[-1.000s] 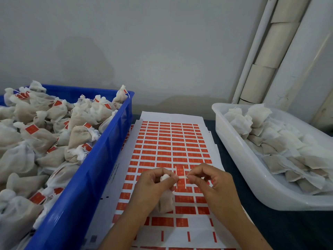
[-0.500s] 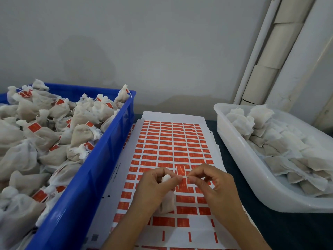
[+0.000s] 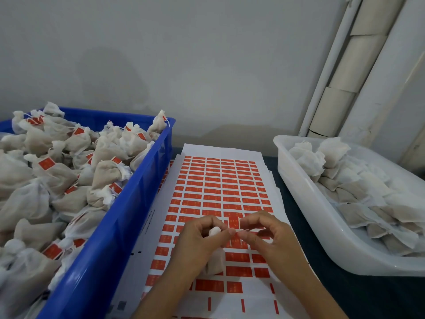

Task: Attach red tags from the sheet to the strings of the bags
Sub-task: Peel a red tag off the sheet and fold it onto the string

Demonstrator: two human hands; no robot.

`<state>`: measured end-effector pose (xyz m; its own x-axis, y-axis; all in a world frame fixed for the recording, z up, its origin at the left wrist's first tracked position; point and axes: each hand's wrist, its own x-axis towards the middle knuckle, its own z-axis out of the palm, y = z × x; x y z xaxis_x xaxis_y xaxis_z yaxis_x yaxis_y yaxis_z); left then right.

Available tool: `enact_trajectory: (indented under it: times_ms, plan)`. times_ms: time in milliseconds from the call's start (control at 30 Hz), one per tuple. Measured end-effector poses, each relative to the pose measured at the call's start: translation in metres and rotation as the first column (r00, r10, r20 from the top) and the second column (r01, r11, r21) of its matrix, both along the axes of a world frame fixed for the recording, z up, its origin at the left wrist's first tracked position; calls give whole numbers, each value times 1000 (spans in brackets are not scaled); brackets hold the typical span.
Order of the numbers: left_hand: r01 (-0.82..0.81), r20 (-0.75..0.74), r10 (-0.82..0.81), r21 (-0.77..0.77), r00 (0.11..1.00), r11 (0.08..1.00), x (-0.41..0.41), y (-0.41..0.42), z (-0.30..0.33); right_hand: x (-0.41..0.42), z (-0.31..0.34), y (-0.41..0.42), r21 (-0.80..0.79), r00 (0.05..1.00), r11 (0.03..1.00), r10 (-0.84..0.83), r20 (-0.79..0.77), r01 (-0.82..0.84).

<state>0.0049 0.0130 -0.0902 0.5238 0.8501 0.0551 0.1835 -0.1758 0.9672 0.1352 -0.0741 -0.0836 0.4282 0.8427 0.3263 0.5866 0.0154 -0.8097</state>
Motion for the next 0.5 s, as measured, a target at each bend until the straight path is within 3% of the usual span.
enact_trajectory:
  times_ms: [233, 400, 500]
  plan:
    - [61, 8, -61, 33, 998, 998, 0, 0, -2, 0, -5, 1, 52, 999, 998, -18, -37, 20]
    - [-33, 9, 33, -75, 999, 997, 5, -4, -3, 0, -5, 0, 85, 957, 996, -64, 283, 41]
    - [-89, -24, 86, -155, 996, 984, 7, -2, -1, 1, -3, -1, 249, 870, 969, -129, 475, 8]
